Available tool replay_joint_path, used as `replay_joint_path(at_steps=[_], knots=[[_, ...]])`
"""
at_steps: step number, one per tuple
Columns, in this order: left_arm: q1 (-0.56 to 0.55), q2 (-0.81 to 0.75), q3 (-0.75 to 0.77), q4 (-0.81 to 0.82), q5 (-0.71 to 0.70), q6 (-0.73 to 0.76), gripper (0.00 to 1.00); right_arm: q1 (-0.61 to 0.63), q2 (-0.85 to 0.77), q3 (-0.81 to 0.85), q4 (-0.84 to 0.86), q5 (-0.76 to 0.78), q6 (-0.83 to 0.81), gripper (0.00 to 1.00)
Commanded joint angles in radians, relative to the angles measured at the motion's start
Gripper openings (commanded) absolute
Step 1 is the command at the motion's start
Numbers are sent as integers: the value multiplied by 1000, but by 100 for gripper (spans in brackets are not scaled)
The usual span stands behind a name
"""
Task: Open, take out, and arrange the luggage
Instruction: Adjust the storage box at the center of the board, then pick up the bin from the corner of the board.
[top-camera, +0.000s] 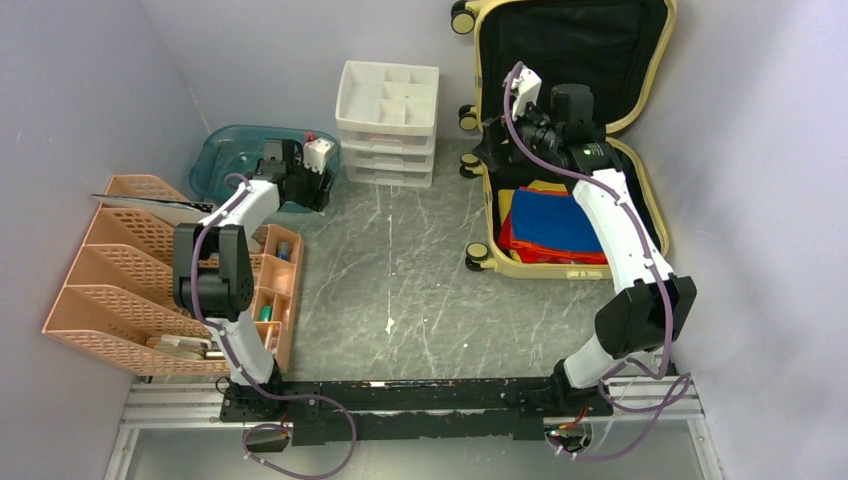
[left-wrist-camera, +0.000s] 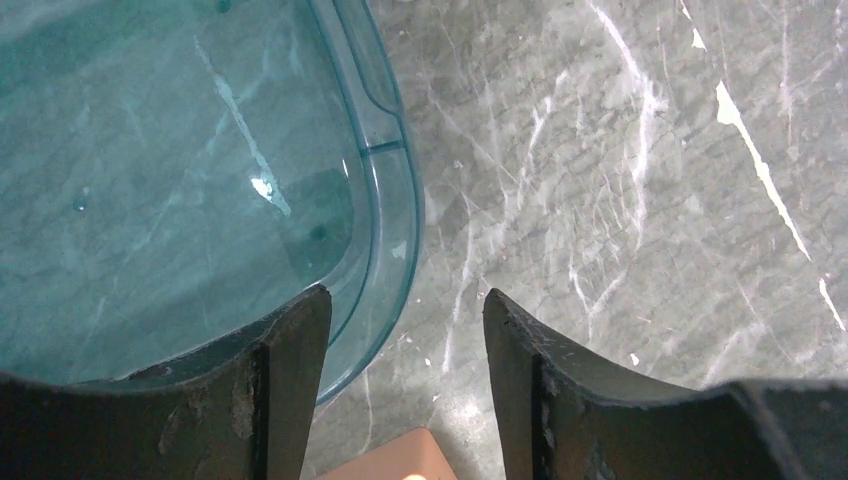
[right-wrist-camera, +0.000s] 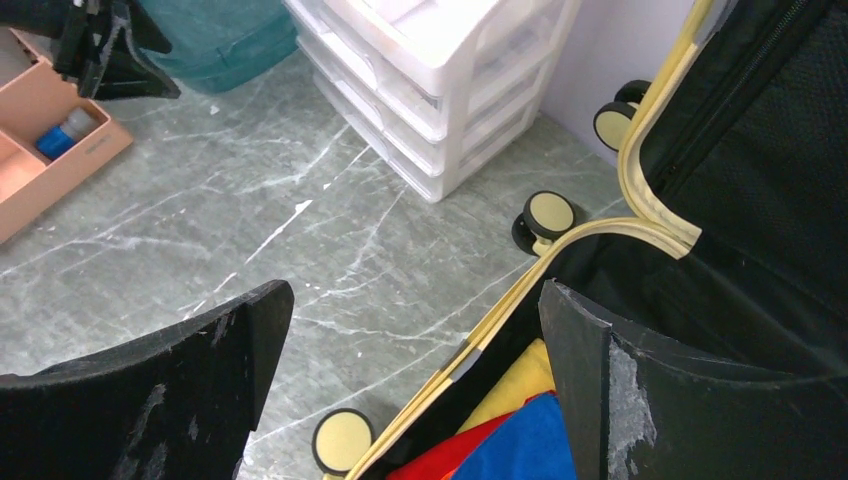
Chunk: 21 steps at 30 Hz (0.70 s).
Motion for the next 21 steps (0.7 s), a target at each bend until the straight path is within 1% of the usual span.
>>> replay_joint_path(at_steps=[1, 5, 9, 14, 17, 21], knots=[[2, 0, 54, 8, 42, -14, 64, -6, -44, -15, 38, -39, 12, 100], [-17, 69, 137, 49, 27, -57, 67, -6, -48, -25, 44, -43, 16, 100], [-54, 167, 254, 44, -44, -80, 69, -10, -56, -38, 51, -45, 16, 100], [-96, 272, 371, 24, -135, -97, 69, -17, -66, -53, 57, -42, 12, 100], [-105, 312, 400, 8, -184, -109, 68, -22, -72, -59, 60, -43, 10, 100], [-111, 320, 372, 23, -236, -120, 67, -27, -72, -60, 58, -49, 9, 100]])
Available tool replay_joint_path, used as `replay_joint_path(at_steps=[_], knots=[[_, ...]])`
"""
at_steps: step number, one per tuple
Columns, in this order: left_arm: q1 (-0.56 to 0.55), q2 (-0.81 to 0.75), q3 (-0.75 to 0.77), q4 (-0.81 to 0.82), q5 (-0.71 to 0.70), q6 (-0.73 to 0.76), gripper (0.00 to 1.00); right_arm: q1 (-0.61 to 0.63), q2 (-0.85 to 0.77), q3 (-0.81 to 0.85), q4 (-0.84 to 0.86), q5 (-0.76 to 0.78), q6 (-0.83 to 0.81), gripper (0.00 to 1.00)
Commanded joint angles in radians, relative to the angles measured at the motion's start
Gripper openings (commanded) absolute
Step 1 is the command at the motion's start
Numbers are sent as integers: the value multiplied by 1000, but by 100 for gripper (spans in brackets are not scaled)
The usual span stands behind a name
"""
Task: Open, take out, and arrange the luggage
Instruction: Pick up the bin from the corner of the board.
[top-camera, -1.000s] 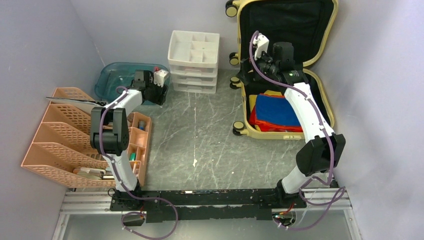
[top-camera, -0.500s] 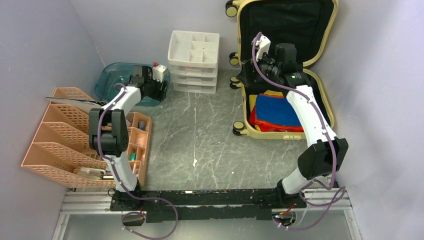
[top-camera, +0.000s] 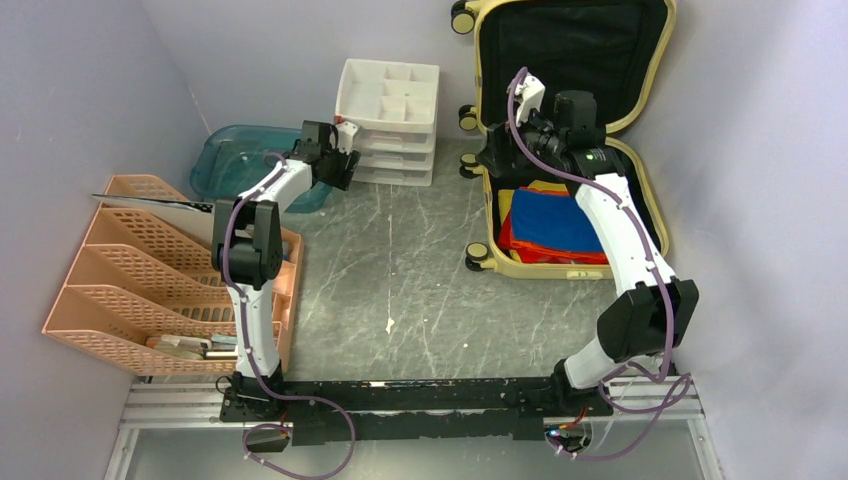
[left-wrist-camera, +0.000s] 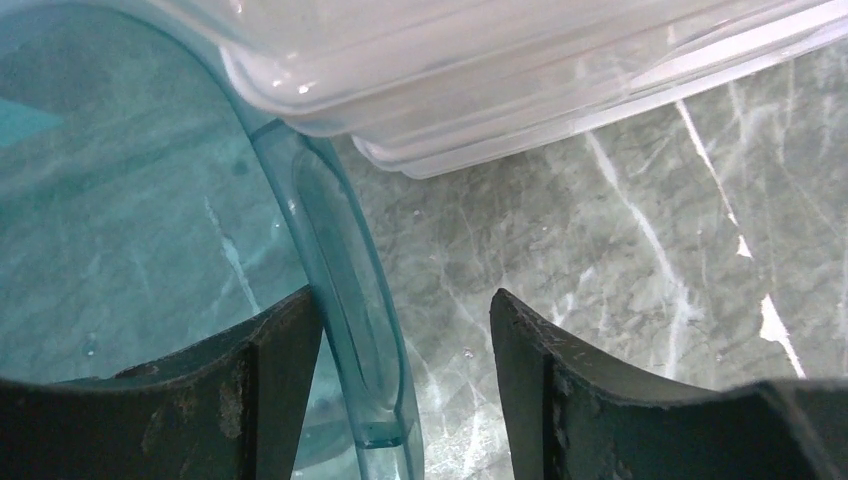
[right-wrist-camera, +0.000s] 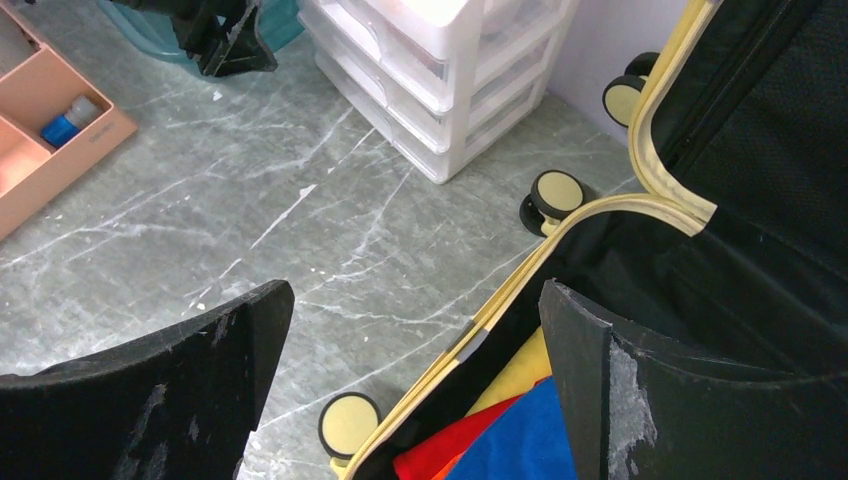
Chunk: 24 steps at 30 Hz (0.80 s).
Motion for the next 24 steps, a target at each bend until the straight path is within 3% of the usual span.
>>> replay_joint_path(at_steps=[1, 11, 24], knots=[[-2, 12, 4, 20, -95, -36, 66, -8, -45, 2, 49, -26, 1, 100], [-2, 13, -39, 51, -156, -41, 60, -8, -50, -7, 53, -37, 6, 100], [-2, -78, -136, 85, -185, -68, 36, -14, -60, -10, 54, -45, 8, 100]])
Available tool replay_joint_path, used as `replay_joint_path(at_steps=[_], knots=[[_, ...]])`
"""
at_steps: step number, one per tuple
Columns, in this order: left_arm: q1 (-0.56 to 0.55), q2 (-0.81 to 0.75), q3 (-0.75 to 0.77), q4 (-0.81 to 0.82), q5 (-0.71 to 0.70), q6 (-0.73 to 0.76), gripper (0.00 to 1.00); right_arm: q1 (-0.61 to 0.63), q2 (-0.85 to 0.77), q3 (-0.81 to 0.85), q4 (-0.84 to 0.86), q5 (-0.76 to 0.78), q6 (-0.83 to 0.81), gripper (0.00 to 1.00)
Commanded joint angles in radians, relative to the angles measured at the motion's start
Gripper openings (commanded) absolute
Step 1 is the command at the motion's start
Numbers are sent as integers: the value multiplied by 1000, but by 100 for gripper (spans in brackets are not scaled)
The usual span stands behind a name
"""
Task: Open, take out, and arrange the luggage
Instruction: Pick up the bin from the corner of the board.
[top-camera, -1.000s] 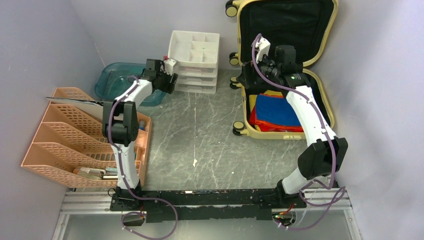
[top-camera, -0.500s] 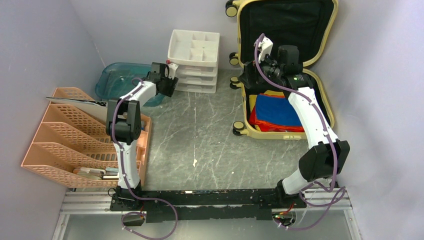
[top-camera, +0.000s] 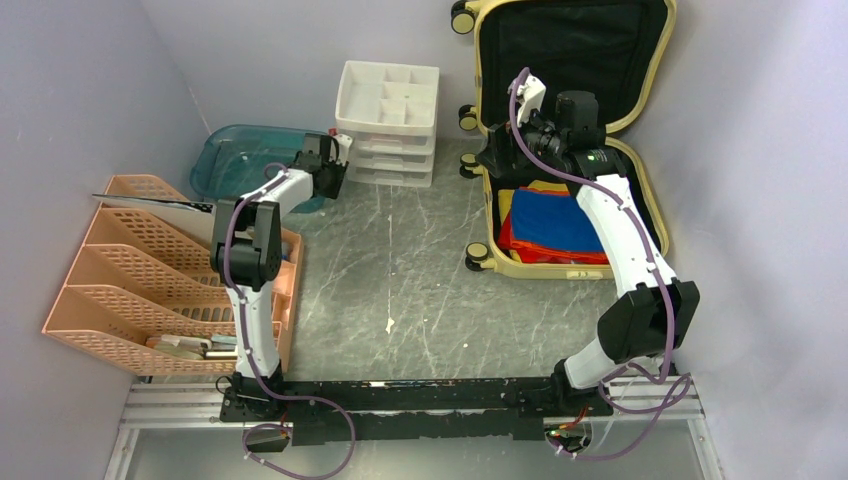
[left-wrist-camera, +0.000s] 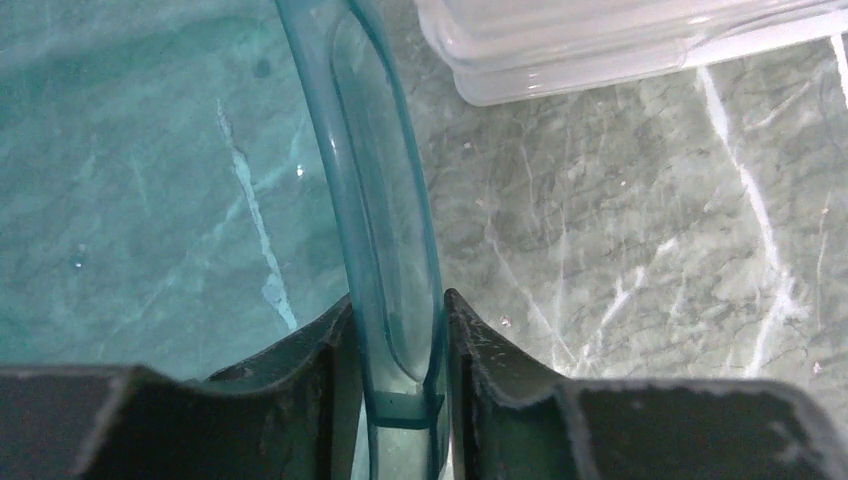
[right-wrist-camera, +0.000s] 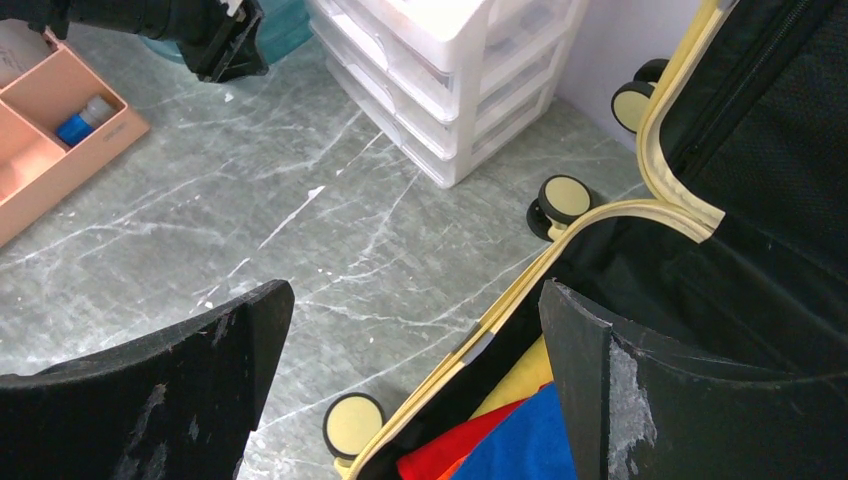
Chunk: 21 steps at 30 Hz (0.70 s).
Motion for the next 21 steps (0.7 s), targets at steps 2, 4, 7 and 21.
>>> replay_joint_path(at_steps=[2, 4, 7, 21], knots=[[0, -87, -39, 54, -56, -13, 29, -9, -51, -4, 47, -20, 10, 100], [0, -102, -46, 67, -74, -2, 26, -9, -50, -4, 48, -21, 13, 100], [0, -123, -45, 74, -98, 16, 25, -11, -52, -4, 48, -23, 13, 100], [0, -239, 10, 133, -95, 87, 22, -12, -59, -10, 57, -21, 19, 100]])
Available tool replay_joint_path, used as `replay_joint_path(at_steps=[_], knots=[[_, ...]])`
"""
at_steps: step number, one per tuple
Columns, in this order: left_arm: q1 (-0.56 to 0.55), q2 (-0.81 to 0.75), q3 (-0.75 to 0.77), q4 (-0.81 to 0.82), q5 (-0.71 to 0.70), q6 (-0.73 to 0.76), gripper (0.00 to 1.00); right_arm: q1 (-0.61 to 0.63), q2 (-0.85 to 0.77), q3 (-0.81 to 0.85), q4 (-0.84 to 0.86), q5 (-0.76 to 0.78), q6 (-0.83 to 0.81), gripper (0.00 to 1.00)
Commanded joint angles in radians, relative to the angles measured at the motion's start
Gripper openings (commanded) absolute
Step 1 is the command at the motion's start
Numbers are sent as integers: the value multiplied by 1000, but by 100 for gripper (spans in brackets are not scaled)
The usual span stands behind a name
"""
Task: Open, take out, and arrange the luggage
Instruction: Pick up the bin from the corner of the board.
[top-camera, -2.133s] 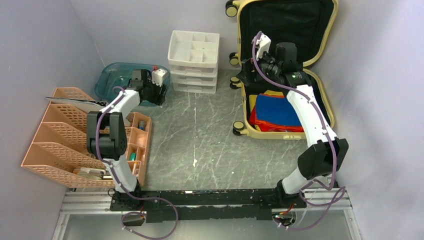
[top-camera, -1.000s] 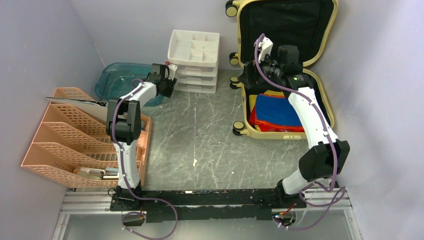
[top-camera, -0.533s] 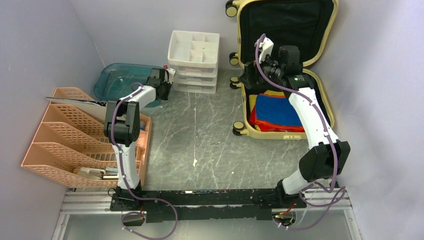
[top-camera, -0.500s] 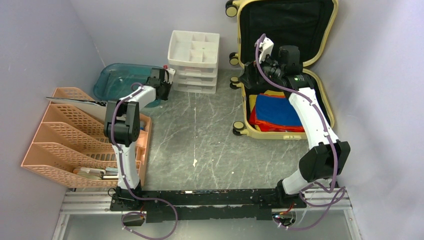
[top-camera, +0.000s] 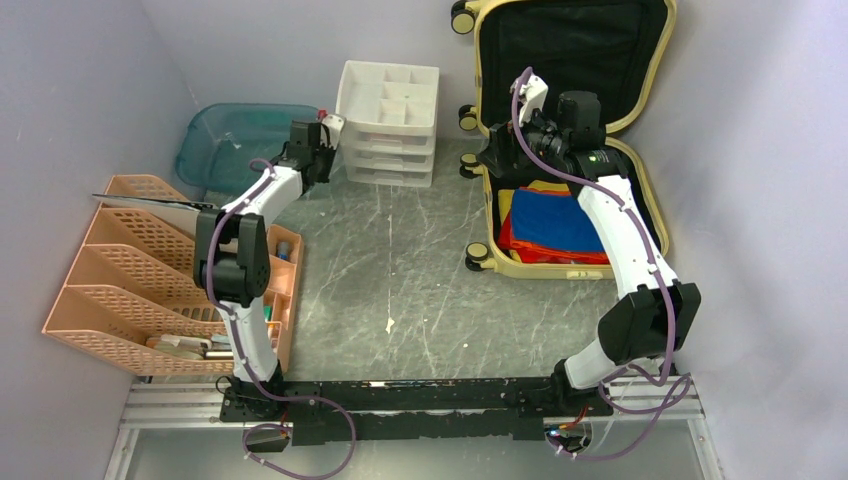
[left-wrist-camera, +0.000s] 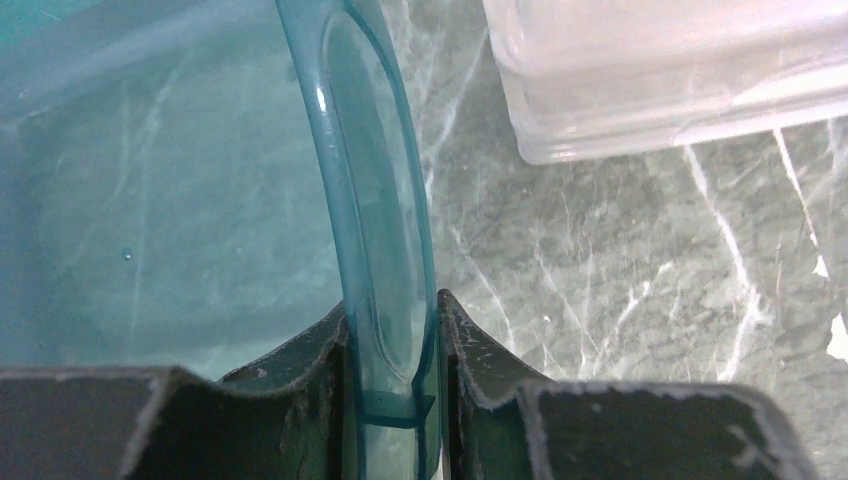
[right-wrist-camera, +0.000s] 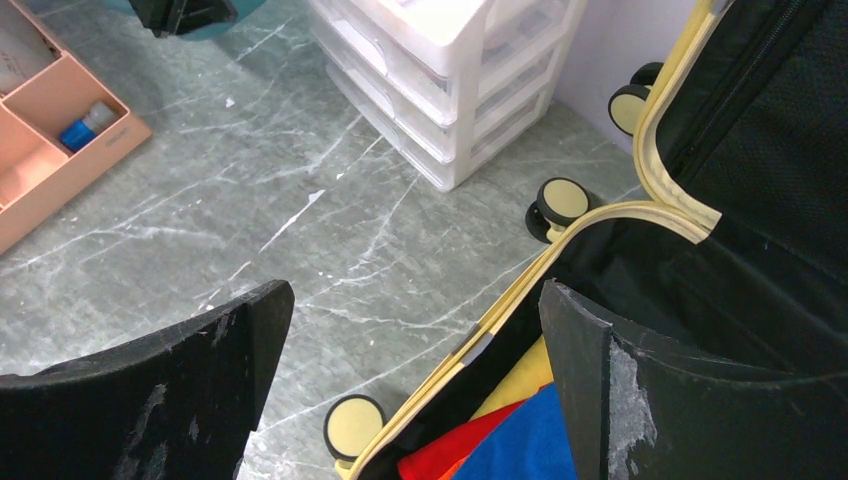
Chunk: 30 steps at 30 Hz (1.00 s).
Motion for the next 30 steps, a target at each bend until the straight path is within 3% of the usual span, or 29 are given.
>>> replay_joint_path(at_steps=[1, 18, 30], knots=[[0, -80, 77, 86, -27, 57, 22, -7, -53, -5, 49, -14, 11, 100], [-58, -298, 126, 57, 155, 99, 23, -9, -59, -10, 56, -13, 13, 100], [-128, -432, 212, -171, 532, 112, 23, -24, -49, -21, 72, 15, 2, 100]])
